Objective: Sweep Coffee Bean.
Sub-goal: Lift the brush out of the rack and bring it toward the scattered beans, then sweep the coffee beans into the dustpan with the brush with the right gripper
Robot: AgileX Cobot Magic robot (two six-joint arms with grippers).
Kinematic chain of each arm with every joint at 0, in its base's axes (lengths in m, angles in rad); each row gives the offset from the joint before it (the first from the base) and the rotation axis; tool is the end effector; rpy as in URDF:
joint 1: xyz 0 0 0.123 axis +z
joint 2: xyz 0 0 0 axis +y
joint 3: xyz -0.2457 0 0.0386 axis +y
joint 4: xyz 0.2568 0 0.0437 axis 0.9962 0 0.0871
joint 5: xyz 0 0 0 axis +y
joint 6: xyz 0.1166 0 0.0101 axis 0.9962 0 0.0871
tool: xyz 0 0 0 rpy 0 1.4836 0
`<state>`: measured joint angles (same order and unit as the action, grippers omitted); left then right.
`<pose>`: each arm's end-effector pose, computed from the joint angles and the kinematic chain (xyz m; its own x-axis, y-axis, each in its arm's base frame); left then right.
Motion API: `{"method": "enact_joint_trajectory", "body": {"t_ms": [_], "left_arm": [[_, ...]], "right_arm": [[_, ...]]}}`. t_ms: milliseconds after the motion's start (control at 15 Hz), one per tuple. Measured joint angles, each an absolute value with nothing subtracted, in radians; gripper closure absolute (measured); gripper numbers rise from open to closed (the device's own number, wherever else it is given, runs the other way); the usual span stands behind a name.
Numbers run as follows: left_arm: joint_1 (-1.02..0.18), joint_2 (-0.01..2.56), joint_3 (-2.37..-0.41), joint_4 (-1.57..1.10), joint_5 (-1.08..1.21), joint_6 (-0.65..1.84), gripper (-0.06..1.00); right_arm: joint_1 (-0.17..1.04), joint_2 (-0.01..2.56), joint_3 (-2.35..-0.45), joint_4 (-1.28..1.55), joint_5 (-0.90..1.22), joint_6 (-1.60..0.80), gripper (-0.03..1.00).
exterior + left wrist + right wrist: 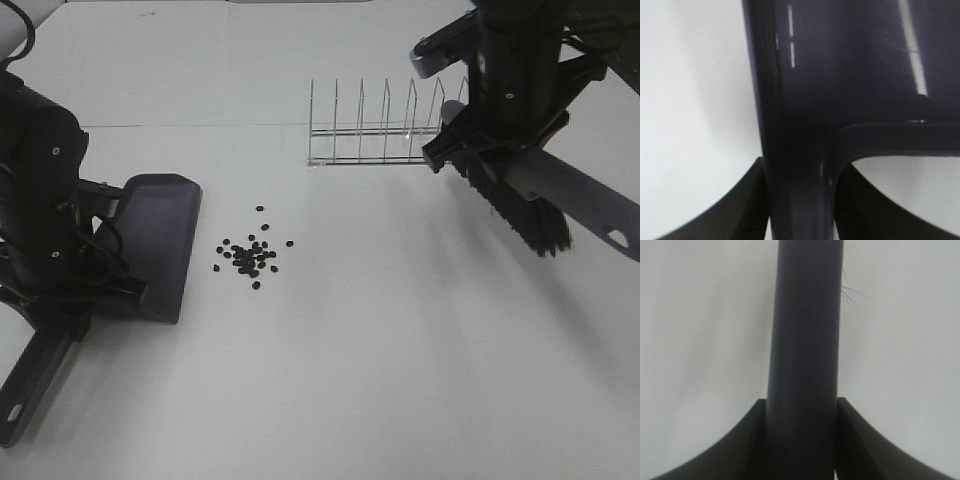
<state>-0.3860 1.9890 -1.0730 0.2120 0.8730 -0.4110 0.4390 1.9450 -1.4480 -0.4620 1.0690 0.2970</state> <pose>0.2963 -0.1000 0.0401 -0.9908 0.1148 0.0719 0.1264 0.9743 0.1864 0.3700 0.1232 0.1469 -0.9158 -0.3671 -0.1633 -0.2857 0.8808 -0.3776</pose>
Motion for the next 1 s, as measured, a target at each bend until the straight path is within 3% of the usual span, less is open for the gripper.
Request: {"method": "enact_joint_trajectory", "body": {"t_ms": [333, 533, 1000], "left_arm": [[-0.386, 2.014, -1.09, 0.207, 0.88, -0.416, 0.61], [-0.386, 2.056, -1.138, 0.175, 0.93, -0.374, 0.61], [-0.386, 2.112, -1.223, 0.105, 1.014, -0.3, 0.61]], "right_arm": [[0.506, 2.146, -1.639, -0.447, 1.114, 0.282, 0.6], [0.57, 2.289, -1.819, -0.294, 1.115, 0.201, 0.6], [0.587, 2.345, -1.894, -0.098, 1.074, 0.161, 0.6]]}}
